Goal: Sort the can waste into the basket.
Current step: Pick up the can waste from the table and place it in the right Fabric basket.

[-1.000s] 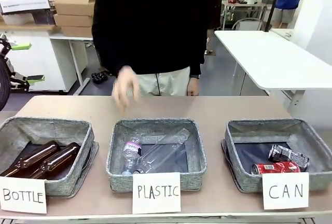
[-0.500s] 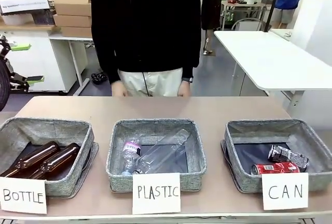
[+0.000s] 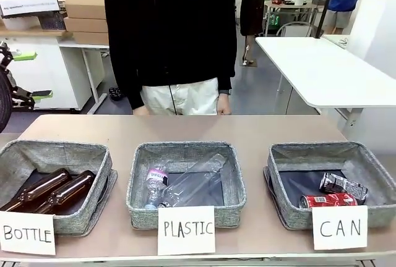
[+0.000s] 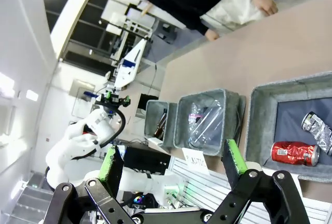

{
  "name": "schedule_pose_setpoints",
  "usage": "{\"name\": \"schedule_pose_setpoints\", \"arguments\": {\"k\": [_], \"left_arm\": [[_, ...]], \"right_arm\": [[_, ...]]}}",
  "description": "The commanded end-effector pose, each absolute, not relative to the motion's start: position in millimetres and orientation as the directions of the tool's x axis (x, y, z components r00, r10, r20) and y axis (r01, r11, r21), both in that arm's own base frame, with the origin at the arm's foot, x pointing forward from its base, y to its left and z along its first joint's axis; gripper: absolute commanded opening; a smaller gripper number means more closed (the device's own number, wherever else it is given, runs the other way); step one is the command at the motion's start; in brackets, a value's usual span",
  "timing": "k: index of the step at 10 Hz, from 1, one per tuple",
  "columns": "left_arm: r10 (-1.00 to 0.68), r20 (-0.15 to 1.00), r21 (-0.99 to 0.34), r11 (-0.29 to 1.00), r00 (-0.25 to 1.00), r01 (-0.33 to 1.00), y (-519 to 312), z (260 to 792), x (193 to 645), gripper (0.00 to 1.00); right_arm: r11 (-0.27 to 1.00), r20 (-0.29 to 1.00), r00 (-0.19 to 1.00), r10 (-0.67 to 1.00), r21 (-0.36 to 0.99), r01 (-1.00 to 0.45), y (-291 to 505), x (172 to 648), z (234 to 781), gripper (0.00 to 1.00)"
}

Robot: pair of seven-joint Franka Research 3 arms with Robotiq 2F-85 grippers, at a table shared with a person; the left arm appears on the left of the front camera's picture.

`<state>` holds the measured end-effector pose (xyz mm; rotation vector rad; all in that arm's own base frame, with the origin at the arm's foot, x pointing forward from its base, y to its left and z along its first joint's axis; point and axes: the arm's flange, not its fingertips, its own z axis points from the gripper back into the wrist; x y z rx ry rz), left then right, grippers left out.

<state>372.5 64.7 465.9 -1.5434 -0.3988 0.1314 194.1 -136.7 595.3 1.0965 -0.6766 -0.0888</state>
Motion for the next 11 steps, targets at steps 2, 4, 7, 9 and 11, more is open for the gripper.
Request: {"name": "schedule_pose_setpoints", "arguments": {"k": [2,4,7,9,11], "left_arm": [[0.327,0.158,-0.987,0.043,0.932,0.152,65.9,467.3,372.0,1.00],[0.327,0.158,-0.987,0.043,0.932,0.152,65.9,467.3,372.0,1.00],[0.327,0.158,-0.987,0.043,0.932,0.152,65.9,467.3,372.0,1.00],[0.327,0.158,-0.987,0.043,0.932,0.152,65.9,467.3,372.0,1.00],[0.327,0.158,-0.987,0.043,0.932,0.152,65.9,467.3,372.0,1.00]], "right_arm": [[0.478,0.470,0.800,-0.372,0.836,-0.269,-137.1,194.9,595.8,1.00],[0.478,0.470,0.800,-0.372,0.836,-0.269,-137.1,194.9,595.8,1.00],[0.478,0.470,0.800,-0.372,0.836,-0.269,-137.1,194.9,595.8,1.00],[0.478,0.470,0.800,-0.372,0.836,-0.269,-137.1,194.9,595.8,1.00],[0.478,0.470,0.800,-0.372,0.836,-0.269,-137.1,194.9,595.8,1.00]]}}
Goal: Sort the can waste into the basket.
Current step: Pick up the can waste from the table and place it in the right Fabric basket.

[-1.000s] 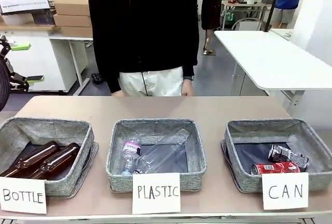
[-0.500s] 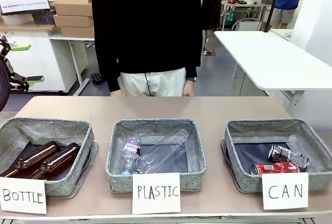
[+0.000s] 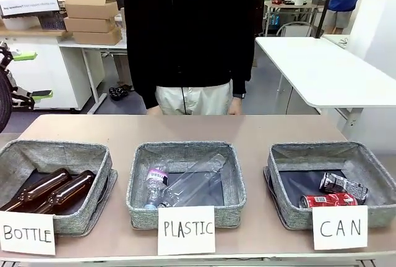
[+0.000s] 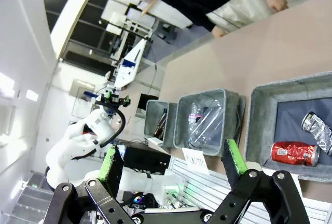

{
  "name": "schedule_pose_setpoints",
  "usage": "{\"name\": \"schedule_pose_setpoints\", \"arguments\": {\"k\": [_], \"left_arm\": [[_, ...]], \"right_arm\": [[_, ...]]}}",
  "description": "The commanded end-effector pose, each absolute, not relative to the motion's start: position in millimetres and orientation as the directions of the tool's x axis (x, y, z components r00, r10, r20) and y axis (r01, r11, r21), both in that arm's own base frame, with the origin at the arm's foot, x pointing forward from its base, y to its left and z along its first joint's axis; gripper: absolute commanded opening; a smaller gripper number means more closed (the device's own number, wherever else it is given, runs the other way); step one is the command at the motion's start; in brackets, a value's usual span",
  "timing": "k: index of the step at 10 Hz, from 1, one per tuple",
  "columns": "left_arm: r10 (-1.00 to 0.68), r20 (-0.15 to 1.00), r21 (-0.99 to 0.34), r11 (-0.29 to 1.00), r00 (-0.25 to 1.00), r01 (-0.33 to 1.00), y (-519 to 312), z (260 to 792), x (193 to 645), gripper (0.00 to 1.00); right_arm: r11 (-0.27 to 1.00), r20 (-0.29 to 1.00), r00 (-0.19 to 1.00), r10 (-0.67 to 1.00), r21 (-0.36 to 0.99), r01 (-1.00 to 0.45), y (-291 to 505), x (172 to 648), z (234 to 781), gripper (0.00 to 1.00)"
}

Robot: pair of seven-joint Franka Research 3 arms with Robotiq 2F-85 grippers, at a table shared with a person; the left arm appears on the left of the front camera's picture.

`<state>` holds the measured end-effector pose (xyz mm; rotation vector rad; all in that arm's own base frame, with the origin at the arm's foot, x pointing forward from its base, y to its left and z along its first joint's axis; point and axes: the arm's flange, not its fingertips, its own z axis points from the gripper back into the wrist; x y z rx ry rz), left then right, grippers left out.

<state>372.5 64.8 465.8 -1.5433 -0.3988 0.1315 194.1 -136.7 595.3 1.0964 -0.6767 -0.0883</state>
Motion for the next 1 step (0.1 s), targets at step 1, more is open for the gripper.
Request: {"name": "schedule_pose_setpoints", "arguments": {"k": [1], "left_arm": [[0.327,0.158,-0.987,0.043,0.932,0.152,65.9,467.3,372.0,1.00]], "right_arm": [[0.478,0.470,0.800,-0.372,0.836,-0.269,-137.1,194.9,595.8,1.00]]}}
